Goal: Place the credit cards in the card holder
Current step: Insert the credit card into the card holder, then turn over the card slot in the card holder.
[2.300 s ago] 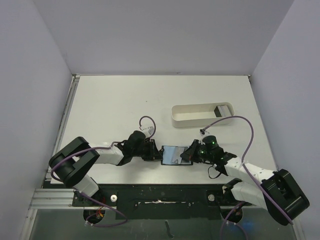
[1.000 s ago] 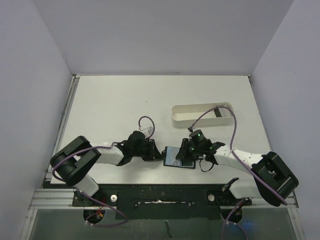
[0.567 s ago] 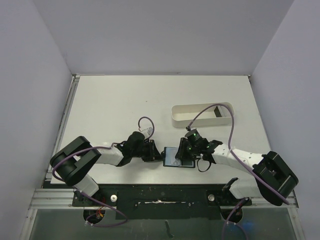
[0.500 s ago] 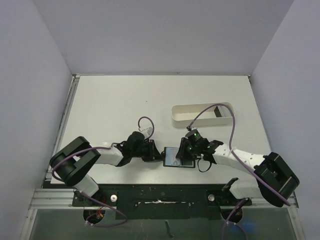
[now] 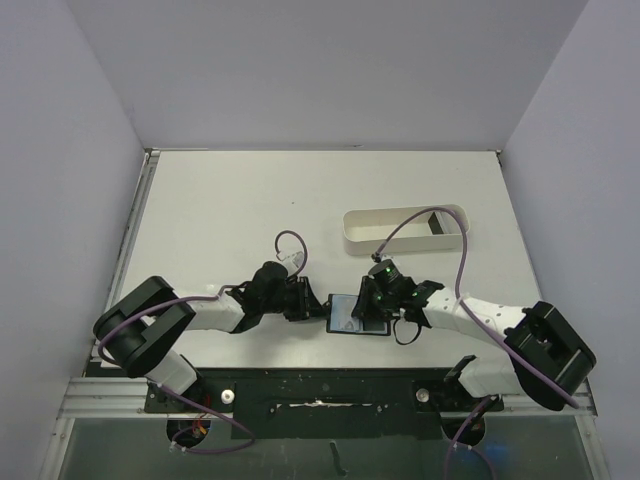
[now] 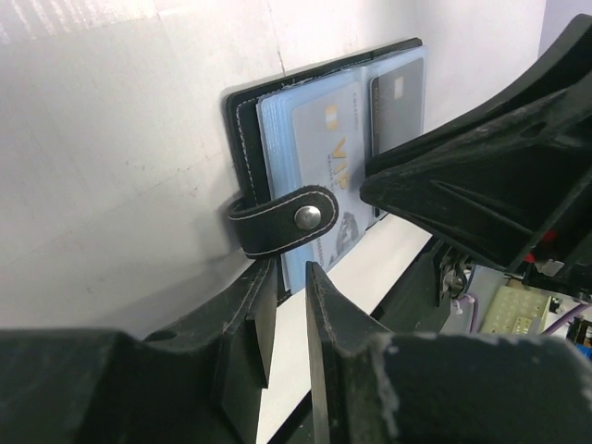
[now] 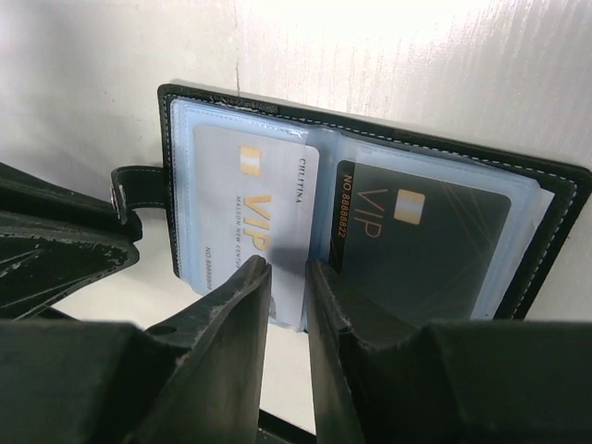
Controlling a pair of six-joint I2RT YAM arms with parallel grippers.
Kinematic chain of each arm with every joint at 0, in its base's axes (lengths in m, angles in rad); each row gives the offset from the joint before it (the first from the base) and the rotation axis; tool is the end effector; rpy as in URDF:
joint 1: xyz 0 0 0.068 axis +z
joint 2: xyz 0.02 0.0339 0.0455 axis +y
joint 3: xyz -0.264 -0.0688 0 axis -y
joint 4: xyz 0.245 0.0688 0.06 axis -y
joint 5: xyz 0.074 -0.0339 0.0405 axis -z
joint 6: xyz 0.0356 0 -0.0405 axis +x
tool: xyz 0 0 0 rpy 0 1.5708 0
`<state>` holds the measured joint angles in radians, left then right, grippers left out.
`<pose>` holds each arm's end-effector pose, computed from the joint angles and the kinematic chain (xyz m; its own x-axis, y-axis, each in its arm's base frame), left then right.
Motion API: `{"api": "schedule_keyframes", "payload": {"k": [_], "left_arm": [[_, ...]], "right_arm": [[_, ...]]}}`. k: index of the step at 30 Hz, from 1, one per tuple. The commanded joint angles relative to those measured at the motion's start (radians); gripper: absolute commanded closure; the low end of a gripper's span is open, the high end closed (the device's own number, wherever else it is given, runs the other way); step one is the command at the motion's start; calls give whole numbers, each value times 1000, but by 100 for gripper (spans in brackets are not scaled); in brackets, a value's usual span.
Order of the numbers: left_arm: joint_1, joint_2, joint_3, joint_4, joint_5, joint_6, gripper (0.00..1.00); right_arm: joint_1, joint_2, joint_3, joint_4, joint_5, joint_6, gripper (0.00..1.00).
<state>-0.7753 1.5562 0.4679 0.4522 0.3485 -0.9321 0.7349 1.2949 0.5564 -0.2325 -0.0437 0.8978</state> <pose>0.1839 -0.1973 0.1244 -0.9386 -0.1367 -0.3167 0.1685 0.6194 -0.7668 0.1707 0.1564 0.1565 -0.9198 0.2216 -0.3237 0.0499 0.8845 0.4639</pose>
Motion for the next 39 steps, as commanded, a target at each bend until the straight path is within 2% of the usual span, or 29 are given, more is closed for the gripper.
{"api": "schedule_keyframes", "payload": {"k": [1, 8, 20, 31, 39], "left_arm": [[2, -40, 15, 39, 8, -2, 80], [-2, -44, 19, 44, 12, -4, 75], [-5, -4, 38, 102, 23, -5, 61], [-7, 37, 39, 191, 48, -45, 59], [-7, 93, 44, 230, 49, -56, 59]], "right_arm": [[7, 17, 28, 76, -2, -4, 77], [9, 5, -3, 158, -39, 1, 90], [9, -48, 13, 50, 44, 9, 85], [11, 53, -33, 122, 38, 23, 89], [21, 56, -68, 151, 38, 45, 91]]}}
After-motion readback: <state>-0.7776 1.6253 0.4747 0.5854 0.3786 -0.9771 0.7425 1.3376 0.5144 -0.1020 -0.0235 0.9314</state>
